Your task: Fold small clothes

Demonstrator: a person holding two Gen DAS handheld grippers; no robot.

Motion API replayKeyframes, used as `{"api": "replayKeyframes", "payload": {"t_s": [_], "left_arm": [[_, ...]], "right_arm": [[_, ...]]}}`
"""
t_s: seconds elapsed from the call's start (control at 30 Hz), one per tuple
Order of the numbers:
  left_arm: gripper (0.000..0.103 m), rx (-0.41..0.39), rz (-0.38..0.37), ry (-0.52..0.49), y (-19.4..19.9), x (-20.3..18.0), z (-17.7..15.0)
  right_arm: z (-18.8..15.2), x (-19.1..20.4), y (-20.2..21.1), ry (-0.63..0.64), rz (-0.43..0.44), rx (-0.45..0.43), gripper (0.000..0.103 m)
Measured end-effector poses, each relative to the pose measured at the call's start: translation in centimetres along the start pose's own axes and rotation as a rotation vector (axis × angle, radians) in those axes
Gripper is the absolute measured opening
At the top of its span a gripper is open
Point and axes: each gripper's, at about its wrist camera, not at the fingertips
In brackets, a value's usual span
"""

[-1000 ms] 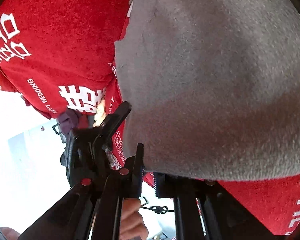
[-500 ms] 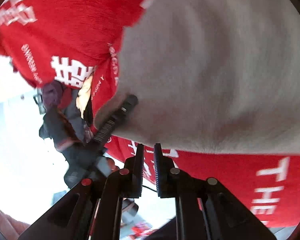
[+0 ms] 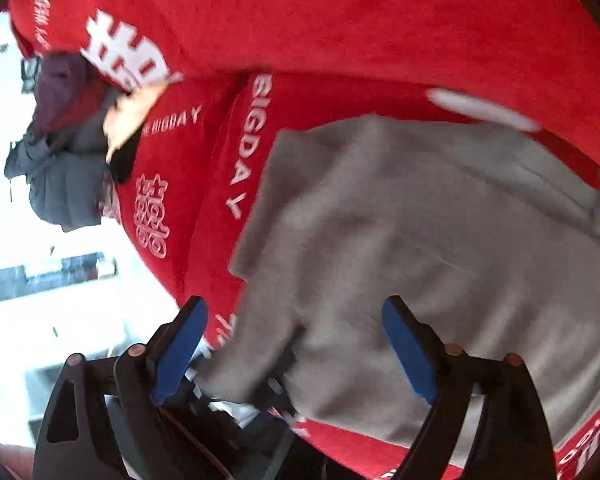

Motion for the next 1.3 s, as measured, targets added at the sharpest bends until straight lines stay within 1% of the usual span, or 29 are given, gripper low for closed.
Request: {"api": "replayKeyframes", "payload": {"t_s": [0.03, 0.07, 0.13, 0.23, 0.33, 0.4, 0.47, 0.5, 0.53, 0.57, 0.6, 0.63, 0.73, 0.9, 0.93, 1.0, 1.03, 1.1, 1.13, 1.2, 1.23, 1.27, 1.3], "left_arm": [[0.013, -0.004, 0.000, -0.010, 0.1, -0.1, -0.1], [0.013, -0.010, 0.001, -0.020, 0.2, -0.4, -0.1], [0.013, -0.018, 0.002, -0.039, 0.4, -0.7, -0.1], [0.013, -0.027, 0.002, -0.062, 0.6, -1.2, -0.2], [0.013, -0.025, -0.001, -0.063, 0.7, -1.3, -0.1], [0.013, -0.025, -0.003, -0.063, 0.7, -1.0, 0.0], [0.013, -0.029, -0.003, -0.074, 0.9, -1.2, 0.1], [0.013, -0.031, -0.004, -0.081, 1.0, -1.3, 0.2], [0.013, -0.031, -0.003, -0.086, 1.1, -1.4, 0.3], [0.013, -0.031, -0.007, -0.086, 1.2, -1.5, 0.4], [0.013, -0.035, -0.012, -0.087, 1.5, -1.6, 0.6], [0.013, -0.040, -0.016, -0.090, 1.6, -1.6, 0.8], [0.013, -0.068, -0.033, -0.116, 2.9, -2.5, 1.7], [0.013, -0.134, -0.069, -0.199, 5.8, -5.4, 3.1], [0.013, -0.153, -0.079, -0.227, 6.6, -6.4, 3.6], [0.013, -0.180, -0.097, -0.270, 7.6, -8.2, 4.2], [0.013, -0.197, -0.110, -0.296, 8.3, -9.2, 4.5], [0.013, -0.219, -0.134, -0.343, 9.2, -11.3, 5.1], [0.013, -0.228, -0.148, -0.369, 9.6, -12.4, 5.4], [0.013, -0.241, -0.175, -0.412, 9.9, -14.4, 5.9], [0.013, -0.247, -0.199, -0.443, 10.0, -16.0, 6.0], [0.013, -0.247, -0.216, -0.466, 9.9, -17.1, 6.1], [0.013, -0.244, -0.231, -0.493, 9.7, -18.3, 6.1]], "right_arm": [[1.1, 0.7, -1.1, 0.001, -0.006, 0.045, 0.102], [1.9, 1.4, -1.8, 0.012, -0.027, 0.072, 0.103], [3.0, 2.7, -3.0, 0.058, -0.083, 0.111, 0.103], [4.5, 5.3, -5.2, 0.145, -0.210, 0.188, 0.103], [4.8, 6.6, -7.1, 0.204, -0.267, 0.261, 0.103], [5.1, 7.2, -8.1, 0.230, -0.330, 0.280, 0.103], [5.4, 7.4, -8.5, 0.253, -0.386, 0.262, 0.102], [5.4, 7.3, -8.4, 0.257, -0.399, 0.247, 0.098], [5.5, 7.0, -8.1, 0.256, -0.414, 0.224, 0.079], [5.5, 6.6, -7.8, 0.249, -0.431, 0.202, 0.038], [5.4, 6.2, -7.4, 0.240, -0.432, 0.180, 0.021], [5.0, 5.5, -6.5, 0.223, -0.400, 0.142, 0.018], [3.6, 4.2, -3.9, 0.208, -0.326, 0.043, 0.016], [0.2, 0.7, 2.4, 0.139, -0.095, -0.142, 0.016], [-1.0, -0.4, 4.3, 0.114, -0.027, -0.194, 0.016], [-2.6, -1.7, 6.6, 0.088, 0.045, -0.264, 0.016], [-4.1, -2.8, 8.4, 0.067, 0.096, -0.319, 0.016], [-6.0, -4.9, 10.6, 0.036, 0.151, -0.386, 0.016], [-7.6, -6.6, 12.1, 0.011, 0.185, -0.436, 0.016], [-9.7, -9.0, 13.9, -0.022, 0.222, -0.505, 0.016], [-10.7, -10.3, 14.8, -0.041, 0.241, -0.534, 0.016], [-12.4, -12.2, 15.7, -0.068, 0.267, -0.572, 0.016], [-13.0, -12.7, 15.9, -0.083, 0.276, -0.591, 0.016]]}}
Point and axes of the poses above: each gripper's, at about its wrist camera, not at the fingertips, and y roughly against the way its jaws point, x to its left, z to its top, and after that the axes turned 9 degrees about -z, right-handed
